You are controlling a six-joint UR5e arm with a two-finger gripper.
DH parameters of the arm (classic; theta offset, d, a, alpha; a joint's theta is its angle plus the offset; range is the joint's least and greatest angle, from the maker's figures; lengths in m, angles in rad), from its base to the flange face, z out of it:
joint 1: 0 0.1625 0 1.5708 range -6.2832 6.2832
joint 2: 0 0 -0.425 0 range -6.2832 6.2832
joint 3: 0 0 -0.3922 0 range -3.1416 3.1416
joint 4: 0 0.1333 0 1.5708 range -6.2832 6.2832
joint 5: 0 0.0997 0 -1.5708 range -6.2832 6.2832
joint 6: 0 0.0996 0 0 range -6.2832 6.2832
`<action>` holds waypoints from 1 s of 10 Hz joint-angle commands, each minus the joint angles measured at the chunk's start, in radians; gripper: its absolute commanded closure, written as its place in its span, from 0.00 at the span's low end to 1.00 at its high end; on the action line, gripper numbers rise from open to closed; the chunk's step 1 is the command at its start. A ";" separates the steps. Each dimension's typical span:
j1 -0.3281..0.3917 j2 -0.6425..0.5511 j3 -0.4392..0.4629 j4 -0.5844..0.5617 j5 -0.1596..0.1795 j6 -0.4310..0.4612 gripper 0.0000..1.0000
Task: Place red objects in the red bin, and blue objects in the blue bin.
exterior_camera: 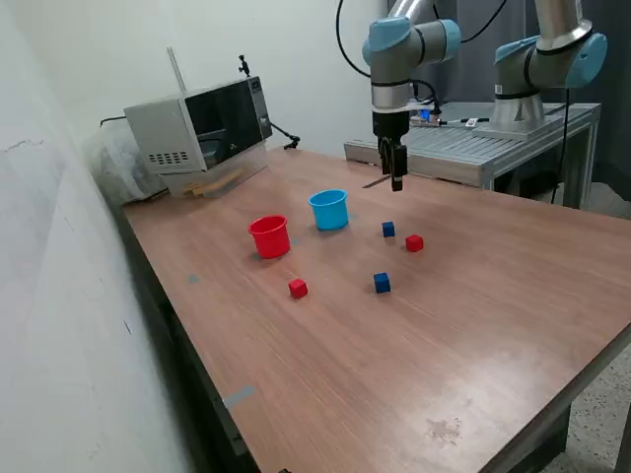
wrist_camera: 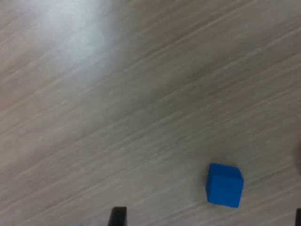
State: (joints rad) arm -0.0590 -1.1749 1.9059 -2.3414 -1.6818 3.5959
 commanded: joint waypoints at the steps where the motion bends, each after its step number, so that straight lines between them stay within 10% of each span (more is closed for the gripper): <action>1: 0.002 0.038 0.001 -0.041 0.002 0.007 0.00; 10: 0.004 0.176 -0.070 -0.096 0.050 0.007 0.00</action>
State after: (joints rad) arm -0.0562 -1.0213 1.8579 -2.4367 -1.6394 3.6034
